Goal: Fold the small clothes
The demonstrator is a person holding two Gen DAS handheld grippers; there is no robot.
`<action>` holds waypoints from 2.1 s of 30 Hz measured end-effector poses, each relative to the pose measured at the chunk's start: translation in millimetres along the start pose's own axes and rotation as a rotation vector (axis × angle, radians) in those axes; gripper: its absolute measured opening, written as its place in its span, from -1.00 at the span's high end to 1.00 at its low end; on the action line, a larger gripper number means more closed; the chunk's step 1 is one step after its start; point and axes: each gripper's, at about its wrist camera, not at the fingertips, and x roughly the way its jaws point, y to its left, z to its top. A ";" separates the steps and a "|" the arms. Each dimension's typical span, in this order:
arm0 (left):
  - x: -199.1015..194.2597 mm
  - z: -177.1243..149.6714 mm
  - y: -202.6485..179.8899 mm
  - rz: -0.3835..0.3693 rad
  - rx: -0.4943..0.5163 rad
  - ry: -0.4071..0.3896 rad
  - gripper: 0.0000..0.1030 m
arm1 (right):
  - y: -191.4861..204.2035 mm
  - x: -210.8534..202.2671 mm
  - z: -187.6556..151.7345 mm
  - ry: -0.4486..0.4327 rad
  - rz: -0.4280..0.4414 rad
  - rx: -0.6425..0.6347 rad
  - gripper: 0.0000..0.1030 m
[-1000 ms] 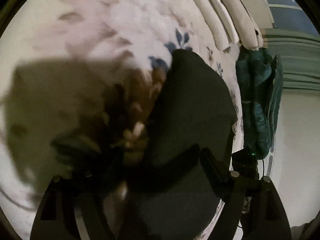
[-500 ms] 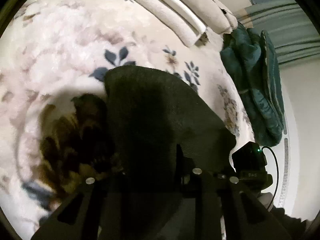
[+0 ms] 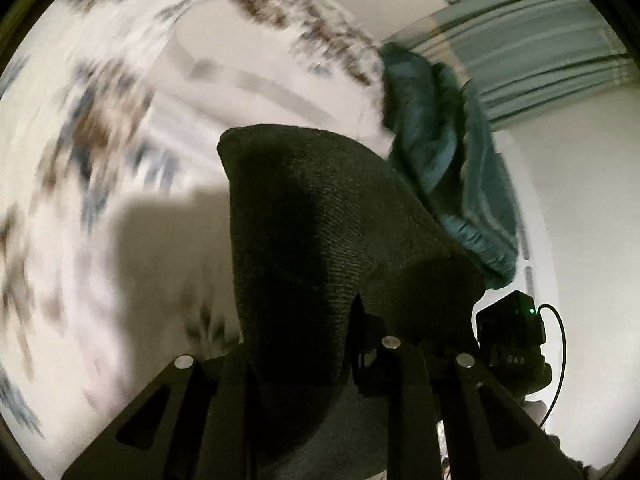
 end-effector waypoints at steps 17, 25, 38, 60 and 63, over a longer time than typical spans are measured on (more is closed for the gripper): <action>86.9 274.5 63.3 0.175 0.078 0.098 0.57 | 108.2 117.9 230.6 -0.086 -0.152 -0.007 0.51; 85.8 272.3 68.5 0.338 0.125 0.070 0.11 | 120.3 111.5 255.3 -0.073 -0.447 -0.167 -0.11; -6.5 190.4 8.3 0.661 0.353 -0.145 -1.00 | 169.6 20.6 98.9 -0.413 -0.939 -0.200 -1.00; -267.2 4.2 -151.5 0.587 0.425 -0.349 -1.00 | 363.4 -182.1 -244.0 -0.803 -0.992 -0.414 -1.00; -296.7 -24.5 -173.4 0.586 0.446 -0.385 -1.00 | 381.4 -211.6 -288.3 -0.841 -0.959 -0.424 -1.00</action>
